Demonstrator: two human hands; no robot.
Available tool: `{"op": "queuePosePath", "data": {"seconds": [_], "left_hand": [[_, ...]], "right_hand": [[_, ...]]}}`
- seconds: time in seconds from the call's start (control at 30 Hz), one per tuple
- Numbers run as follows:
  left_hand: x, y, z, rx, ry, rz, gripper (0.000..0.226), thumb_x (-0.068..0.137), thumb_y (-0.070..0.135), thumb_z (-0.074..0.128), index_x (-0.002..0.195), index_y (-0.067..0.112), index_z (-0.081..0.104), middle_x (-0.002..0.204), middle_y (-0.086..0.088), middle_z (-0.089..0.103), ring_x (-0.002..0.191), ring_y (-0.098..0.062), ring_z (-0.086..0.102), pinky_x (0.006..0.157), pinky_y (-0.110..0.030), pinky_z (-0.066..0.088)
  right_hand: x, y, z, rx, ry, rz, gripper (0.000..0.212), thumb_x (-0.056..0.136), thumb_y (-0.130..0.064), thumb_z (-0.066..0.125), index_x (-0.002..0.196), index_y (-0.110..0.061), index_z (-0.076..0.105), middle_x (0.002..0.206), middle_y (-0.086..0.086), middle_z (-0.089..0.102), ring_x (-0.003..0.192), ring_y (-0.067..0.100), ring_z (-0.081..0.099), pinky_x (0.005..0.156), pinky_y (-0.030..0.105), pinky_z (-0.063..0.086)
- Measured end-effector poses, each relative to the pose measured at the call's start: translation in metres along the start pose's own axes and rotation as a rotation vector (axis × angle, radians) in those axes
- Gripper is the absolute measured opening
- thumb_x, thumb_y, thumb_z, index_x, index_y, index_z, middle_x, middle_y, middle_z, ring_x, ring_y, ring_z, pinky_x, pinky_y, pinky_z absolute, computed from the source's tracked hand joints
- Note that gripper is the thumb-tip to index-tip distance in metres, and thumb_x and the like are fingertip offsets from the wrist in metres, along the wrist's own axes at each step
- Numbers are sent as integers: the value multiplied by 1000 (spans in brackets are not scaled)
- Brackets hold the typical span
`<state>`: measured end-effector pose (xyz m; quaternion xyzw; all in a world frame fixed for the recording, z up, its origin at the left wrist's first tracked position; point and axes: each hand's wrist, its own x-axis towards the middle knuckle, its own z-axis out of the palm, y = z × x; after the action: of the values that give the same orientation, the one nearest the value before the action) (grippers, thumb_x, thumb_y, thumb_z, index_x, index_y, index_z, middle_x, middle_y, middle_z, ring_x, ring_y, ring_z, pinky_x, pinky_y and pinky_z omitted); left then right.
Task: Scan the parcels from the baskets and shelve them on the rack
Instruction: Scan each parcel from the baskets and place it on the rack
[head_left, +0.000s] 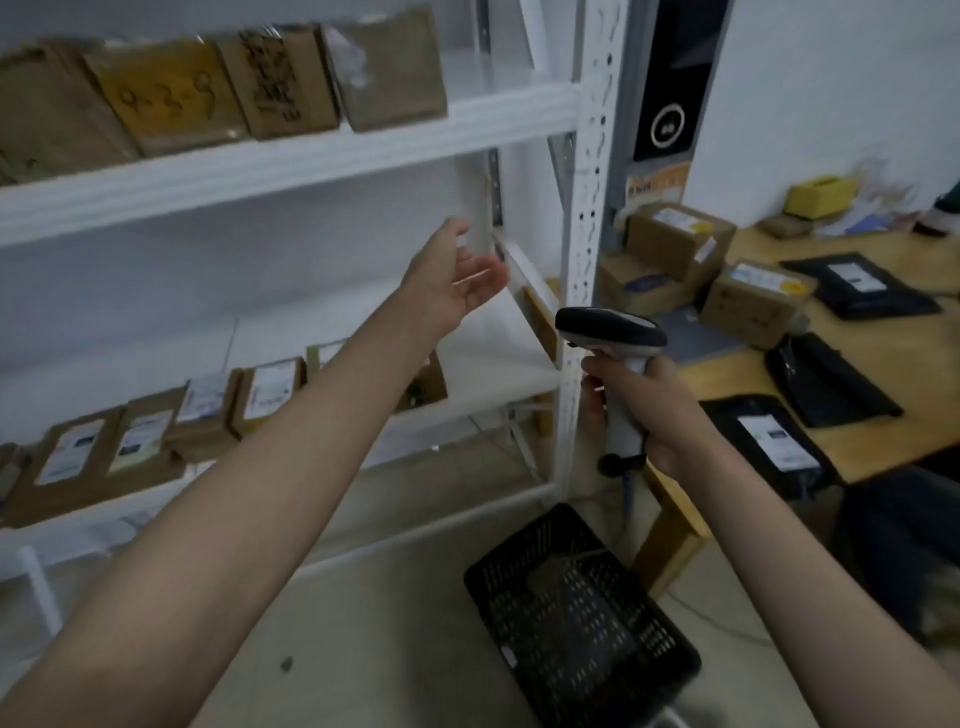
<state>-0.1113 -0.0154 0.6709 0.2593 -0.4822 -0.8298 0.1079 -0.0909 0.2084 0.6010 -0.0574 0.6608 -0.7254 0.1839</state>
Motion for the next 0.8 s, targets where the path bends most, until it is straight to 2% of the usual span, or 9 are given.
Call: {"op": "queuePosePath", "data": {"seconds": [0.07,0.13,0.23,0.33,0.4,0.53,0.6,0.7,0.8], "left_hand": [[1,-38,-9,42,-21,-89,22,94,23,66,104,6,56,92,-17,66,74,-27,68,67,-36,63],[5,-75,-17,153,-16,-159,20,94,23,64,97,5,55,92,-16,65,73,-26,68,64,-35,62],[9,-129,-25,333,-19,-257,19,97,24,61,98,6,56,92,-16,66,74,-25,68,60,-33,61],[15,-177,-30,496,-48,-333,18,99,25,58,97,7,56,85,-14,65,67,-22,66,57,-32,61],[21,-206,-33,598,-96,-371,19,101,27,55,98,8,58,82,-12,64,67,-21,64,61,-33,61],[42,-264,-45,782,-163,-453,24,101,32,57,103,8,59,93,-13,65,75,-21,66,68,-33,61],[55,-296,-57,875,-191,-492,31,99,34,59,112,6,61,97,-11,67,78,-20,67,68,-31,60],[85,-349,-84,1020,-247,-519,38,99,34,59,125,6,59,92,-8,69,78,-19,68,61,-28,56],[124,-415,-122,1142,-270,-549,31,101,33,56,118,7,62,87,-5,67,71,-15,64,56,-24,52]], "right_hand": [[-5,26,-15,31,9,79,4,98,-2,59,96,-3,62,72,10,54,56,18,50,48,26,45],[-9,53,-31,32,32,160,2,100,-3,59,99,-2,60,71,11,53,56,18,49,48,26,44],[-16,93,-53,0,78,270,7,100,-7,59,98,-2,62,72,11,55,54,17,52,47,25,46],[-25,127,-71,-22,136,341,8,99,-8,59,96,-3,65,73,10,58,56,17,54,49,26,48],[-31,147,-81,-9,186,381,7,100,-8,59,100,-3,64,75,10,59,57,17,55,48,24,48],[-42,187,-90,45,276,451,9,100,-9,60,106,-2,62,74,9,57,55,17,52,43,22,47],[-43,213,-92,71,322,487,5,100,-7,60,101,-3,60,72,9,56,54,17,50,43,23,44],[-36,265,-94,56,367,550,8,99,-9,63,93,-3,60,72,12,56,53,16,52,47,26,44],[-17,334,-94,34,393,609,14,98,-10,65,85,-4,62,67,10,58,46,12,53,43,24,44]]}}
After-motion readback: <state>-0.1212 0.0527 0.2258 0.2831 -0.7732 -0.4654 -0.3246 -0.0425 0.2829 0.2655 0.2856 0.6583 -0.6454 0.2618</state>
